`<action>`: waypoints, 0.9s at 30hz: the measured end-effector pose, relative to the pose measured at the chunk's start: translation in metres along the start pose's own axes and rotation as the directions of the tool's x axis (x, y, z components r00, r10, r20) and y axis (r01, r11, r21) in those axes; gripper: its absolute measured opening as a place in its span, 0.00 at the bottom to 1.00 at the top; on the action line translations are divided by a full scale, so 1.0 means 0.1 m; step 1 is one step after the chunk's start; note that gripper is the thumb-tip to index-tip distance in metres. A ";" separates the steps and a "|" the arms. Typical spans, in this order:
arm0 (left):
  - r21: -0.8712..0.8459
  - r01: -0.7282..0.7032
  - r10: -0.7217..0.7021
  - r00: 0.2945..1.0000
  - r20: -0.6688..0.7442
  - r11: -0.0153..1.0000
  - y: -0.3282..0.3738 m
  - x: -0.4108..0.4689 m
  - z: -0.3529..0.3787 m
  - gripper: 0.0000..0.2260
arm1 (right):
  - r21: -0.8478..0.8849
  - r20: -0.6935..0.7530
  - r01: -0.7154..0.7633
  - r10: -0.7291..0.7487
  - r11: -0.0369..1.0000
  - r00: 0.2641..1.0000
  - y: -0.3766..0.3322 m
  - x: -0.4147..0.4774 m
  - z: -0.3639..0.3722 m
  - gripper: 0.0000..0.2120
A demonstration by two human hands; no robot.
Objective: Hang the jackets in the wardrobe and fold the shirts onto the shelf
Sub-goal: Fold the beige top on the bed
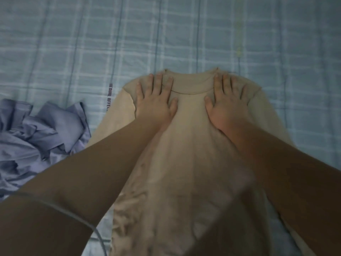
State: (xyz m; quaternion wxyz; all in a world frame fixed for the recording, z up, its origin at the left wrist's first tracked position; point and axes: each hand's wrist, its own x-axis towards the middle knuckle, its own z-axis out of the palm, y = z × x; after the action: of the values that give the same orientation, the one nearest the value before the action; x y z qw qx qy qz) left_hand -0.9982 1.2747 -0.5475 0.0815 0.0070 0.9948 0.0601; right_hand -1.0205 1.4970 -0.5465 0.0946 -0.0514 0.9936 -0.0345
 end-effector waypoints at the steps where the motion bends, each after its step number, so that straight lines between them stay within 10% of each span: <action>1: -0.028 -0.003 0.003 1.000 0.003 1.000 0.03 -0.14 -0.03 0.30 | -0.008 -0.005 0.006 -0.006 1.000 1.000 -0.02 -0.11 -0.03 0.34; 14: -0.031 -0.072 0.074 0.996 0.058 0.997 0.25 -2.70 0.28 0.30 | 0.005 -0.082 0.156 -0.155 0.988 0.984 -0.05 -2.74 0.31 0.30; 27: 0.007 -0.049 0.048 0.994 0.100 0.999 0.11 -3.15 0.48 0.28 | -0.004 0.005 0.117 -0.117 0.993 0.993 0.03 -3.14 0.45 0.29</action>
State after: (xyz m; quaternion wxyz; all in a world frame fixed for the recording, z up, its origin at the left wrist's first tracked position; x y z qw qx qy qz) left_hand -0.6796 1.2842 -0.5419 0.1297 0.0344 0.9893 0.0570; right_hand -0.7053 1.5313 -0.5328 0.0945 -0.1097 0.9887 -0.0378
